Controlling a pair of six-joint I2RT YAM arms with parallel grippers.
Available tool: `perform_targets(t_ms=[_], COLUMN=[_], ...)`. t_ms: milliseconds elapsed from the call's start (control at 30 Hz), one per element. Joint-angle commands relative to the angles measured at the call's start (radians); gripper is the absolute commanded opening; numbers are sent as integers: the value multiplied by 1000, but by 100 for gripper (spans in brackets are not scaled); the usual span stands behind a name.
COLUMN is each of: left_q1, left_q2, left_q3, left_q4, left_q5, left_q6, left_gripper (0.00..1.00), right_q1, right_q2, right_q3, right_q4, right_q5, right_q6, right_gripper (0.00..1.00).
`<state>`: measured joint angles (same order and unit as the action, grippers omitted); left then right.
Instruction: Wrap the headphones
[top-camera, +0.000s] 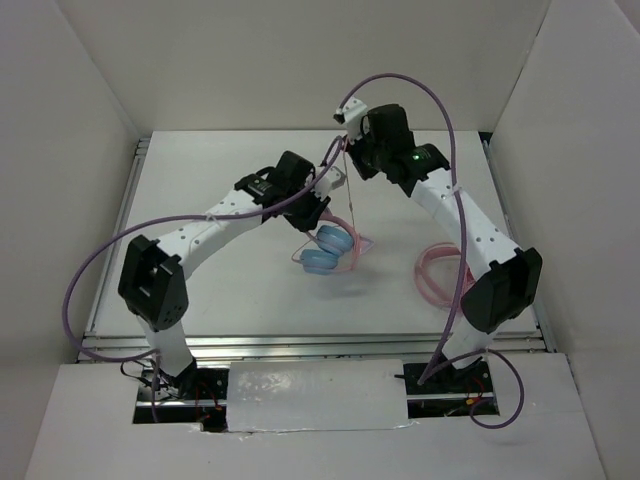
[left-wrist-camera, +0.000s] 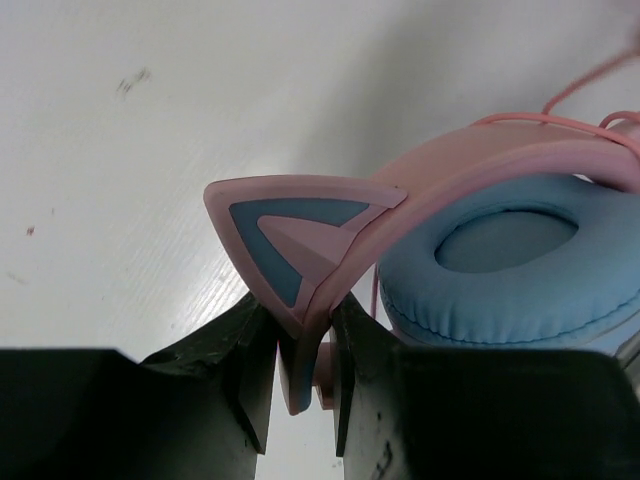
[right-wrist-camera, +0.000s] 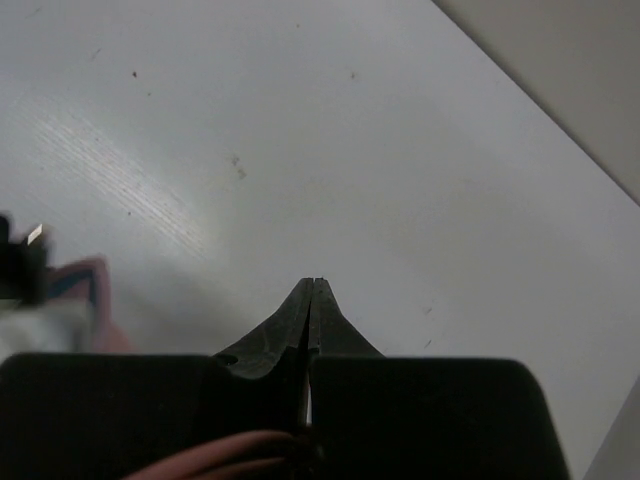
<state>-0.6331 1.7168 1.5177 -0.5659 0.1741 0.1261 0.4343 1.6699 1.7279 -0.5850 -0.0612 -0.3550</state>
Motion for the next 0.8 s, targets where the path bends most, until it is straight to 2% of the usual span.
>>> perform_targets(t_ms=[0, 133, 367, 433, 633, 767], left_q1=[42, 95, 213, 254, 352, 369], left_q2=[96, 205, 351, 377, 363, 301], left_q3=[137, 232, 386, 412, 440, 432], left_q4=[-40, -86, -129, -126, -52, -25], left_q5=[-139, -168, -370, -348, -228, -231], left_q6=[-117, -296, -534, -597, -744, -767], left_gripper=[0, 0, 0, 0, 0, 0], right_q1=[67, 168, 340, 400, 494, 495], right_q2=[-85, -125, -182, -202, -240, -216], right_q3=[62, 52, -16, -43, -175, -225], right_q4=[-107, -200, -341, -370, -363, -329], right_q5=[216, 363, 544, 577, 485, 410], right_q6=[77, 218, 450, 514, 649, 674], right_gripper=[0, 0, 0, 0, 0, 0])
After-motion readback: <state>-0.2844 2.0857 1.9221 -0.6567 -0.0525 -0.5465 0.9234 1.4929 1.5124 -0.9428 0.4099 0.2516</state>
